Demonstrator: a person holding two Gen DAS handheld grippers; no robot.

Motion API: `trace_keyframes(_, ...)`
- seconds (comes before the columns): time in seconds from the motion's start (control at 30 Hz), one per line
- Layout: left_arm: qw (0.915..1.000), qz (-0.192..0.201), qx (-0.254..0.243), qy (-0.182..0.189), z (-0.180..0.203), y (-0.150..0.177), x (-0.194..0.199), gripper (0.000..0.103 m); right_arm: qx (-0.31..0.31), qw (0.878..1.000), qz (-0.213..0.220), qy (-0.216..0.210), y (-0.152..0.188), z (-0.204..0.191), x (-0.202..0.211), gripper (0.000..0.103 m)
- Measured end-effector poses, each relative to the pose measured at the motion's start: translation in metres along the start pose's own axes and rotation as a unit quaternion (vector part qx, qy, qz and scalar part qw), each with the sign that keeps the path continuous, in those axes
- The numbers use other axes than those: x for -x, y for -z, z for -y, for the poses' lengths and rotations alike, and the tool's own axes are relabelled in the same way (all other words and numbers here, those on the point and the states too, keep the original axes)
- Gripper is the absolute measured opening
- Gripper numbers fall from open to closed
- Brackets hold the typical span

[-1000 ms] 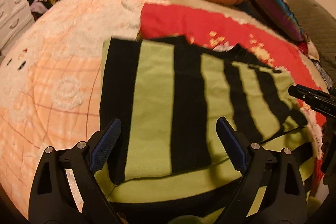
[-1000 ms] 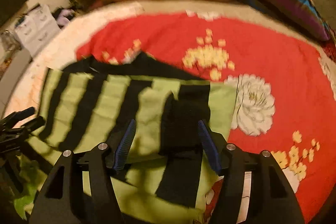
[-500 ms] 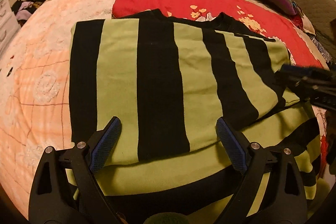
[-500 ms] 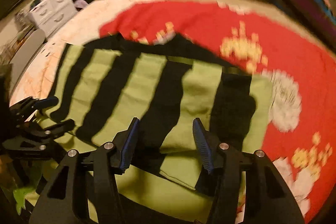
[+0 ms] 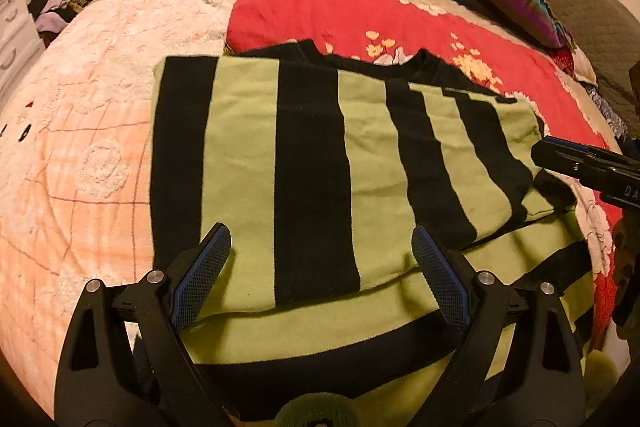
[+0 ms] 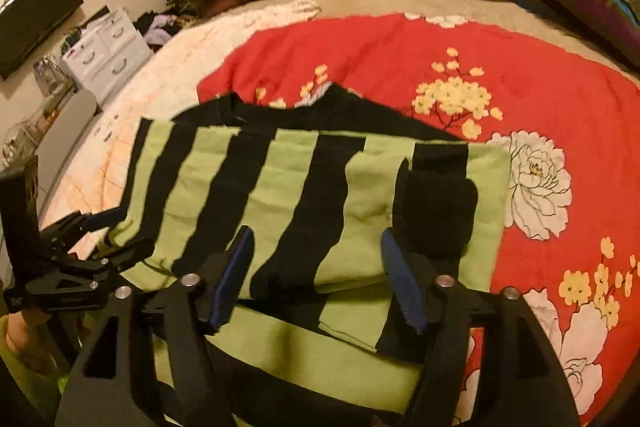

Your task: Fold small clothes

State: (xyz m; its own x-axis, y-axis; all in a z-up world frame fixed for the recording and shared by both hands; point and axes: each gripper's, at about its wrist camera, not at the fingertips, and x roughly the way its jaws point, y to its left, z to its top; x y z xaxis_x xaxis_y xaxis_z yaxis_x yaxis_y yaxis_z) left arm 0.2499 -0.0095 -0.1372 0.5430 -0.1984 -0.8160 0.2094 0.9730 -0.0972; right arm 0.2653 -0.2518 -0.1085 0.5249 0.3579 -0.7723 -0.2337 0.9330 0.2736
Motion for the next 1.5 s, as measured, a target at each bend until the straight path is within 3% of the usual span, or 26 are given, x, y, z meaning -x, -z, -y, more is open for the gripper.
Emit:
trace_keyframes(0.13,0.9999,0.011,0.003,-0.007,-0.001,-0.001,0.01,0.092,0.003,1.0,0.017,0.005,-0.003,-0.002,0.011,0.079)
trace_keyframes(0.2,0.9998,0.016,0.005,-0.01,-0.001,-0.002,0.014,0.093,0.002,1.0,0.024,0.006,-0.004,-0.003,0.016,0.086)
trace_keyframes(0.47,0.9992,0.033,0.006,-0.019,-0.001,-0.004,0.033,0.093,-0.009,0.999,0.048,0.013,-0.007,-0.002,0.037,0.095)
trace_keyframes(1.5,0.9913,0.11,0.053,-0.049,-0.01,0.007,0.12,0.093,-0.002,0.996,0.089,0.0,0.009,-0.012,0.118,0.097)
